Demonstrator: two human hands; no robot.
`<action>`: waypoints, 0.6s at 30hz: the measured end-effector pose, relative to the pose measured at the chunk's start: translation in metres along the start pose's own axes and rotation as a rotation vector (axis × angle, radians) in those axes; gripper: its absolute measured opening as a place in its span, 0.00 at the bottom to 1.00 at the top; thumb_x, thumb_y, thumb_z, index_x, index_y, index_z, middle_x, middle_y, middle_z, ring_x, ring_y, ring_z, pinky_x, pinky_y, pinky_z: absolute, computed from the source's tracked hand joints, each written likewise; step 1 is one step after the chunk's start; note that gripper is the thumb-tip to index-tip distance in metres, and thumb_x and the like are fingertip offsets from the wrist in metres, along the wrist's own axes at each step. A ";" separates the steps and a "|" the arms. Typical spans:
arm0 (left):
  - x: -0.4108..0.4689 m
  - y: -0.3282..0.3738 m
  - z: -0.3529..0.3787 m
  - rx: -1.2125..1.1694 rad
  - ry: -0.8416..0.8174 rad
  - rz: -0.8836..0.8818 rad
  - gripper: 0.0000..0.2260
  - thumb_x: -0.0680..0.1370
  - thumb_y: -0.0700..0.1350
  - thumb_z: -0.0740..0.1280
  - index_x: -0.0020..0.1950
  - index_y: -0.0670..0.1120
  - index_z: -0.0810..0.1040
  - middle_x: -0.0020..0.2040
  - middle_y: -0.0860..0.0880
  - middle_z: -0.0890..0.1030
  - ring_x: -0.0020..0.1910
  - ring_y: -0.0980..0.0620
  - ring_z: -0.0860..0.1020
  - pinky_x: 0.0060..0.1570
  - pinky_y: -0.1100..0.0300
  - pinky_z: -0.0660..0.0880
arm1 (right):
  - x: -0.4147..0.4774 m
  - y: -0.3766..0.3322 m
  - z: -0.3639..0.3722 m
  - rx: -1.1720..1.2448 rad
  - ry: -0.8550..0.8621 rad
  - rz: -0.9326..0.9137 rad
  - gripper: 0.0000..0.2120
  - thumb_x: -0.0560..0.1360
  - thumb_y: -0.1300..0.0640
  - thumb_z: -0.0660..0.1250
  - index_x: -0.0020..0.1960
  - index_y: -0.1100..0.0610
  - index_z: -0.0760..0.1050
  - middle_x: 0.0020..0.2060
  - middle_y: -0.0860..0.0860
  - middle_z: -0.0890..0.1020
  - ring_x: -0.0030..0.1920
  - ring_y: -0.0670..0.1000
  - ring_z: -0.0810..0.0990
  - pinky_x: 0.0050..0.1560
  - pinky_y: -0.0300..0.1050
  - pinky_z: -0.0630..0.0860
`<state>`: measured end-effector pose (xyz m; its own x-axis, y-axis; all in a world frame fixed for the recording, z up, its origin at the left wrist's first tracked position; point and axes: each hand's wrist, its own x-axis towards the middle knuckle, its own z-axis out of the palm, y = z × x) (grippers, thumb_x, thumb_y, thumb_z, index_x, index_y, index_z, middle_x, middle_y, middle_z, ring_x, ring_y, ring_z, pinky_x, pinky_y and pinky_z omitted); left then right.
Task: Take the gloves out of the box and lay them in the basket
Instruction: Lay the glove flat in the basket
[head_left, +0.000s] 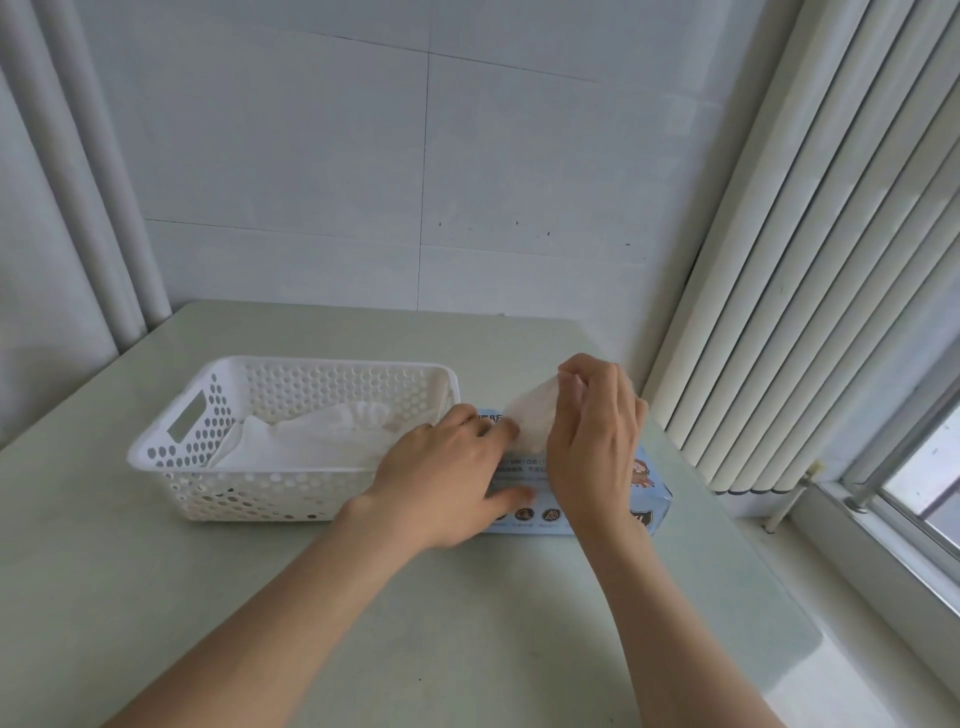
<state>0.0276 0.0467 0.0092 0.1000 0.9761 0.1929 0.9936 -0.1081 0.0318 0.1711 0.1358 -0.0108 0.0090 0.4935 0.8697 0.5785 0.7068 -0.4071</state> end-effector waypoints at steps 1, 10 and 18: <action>-0.001 0.001 -0.002 -0.007 -0.006 -0.007 0.30 0.80 0.71 0.58 0.74 0.52 0.67 0.68 0.53 0.76 0.73 0.52 0.66 0.55 0.51 0.73 | 0.002 -0.001 -0.001 0.030 0.036 0.025 0.06 0.85 0.63 0.60 0.56 0.55 0.74 0.46 0.49 0.78 0.46 0.54 0.76 0.53 0.49 0.67; -0.001 -0.002 -0.003 -0.097 -0.007 0.011 0.26 0.81 0.69 0.58 0.68 0.51 0.74 0.65 0.55 0.78 0.75 0.54 0.64 0.57 0.52 0.74 | 0.017 -0.023 -0.013 0.238 0.163 0.065 0.05 0.87 0.60 0.61 0.58 0.51 0.74 0.43 0.40 0.72 0.41 0.49 0.73 0.41 0.52 0.74; 0.006 -0.026 -0.028 -0.721 0.215 -0.060 0.10 0.85 0.48 0.62 0.60 0.54 0.83 0.54 0.60 0.82 0.57 0.59 0.78 0.61 0.58 0.72 | 0.048 -0.065 -0.008 0.402 0.182 0.166 0.08 0.87 0.63 0.56 0.58 0.59 0.74 0.38 0.43 0.72 0.37 0.44 0.71 0.38 0.37 0.67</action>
<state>0.0011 0.0502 0.0373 -0.0387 0.9337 0.3559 0.7092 -0.2252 0.6681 0.1409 0.1095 0.0594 0.2386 0.5451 0.8037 0.1961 0.7835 -0.5896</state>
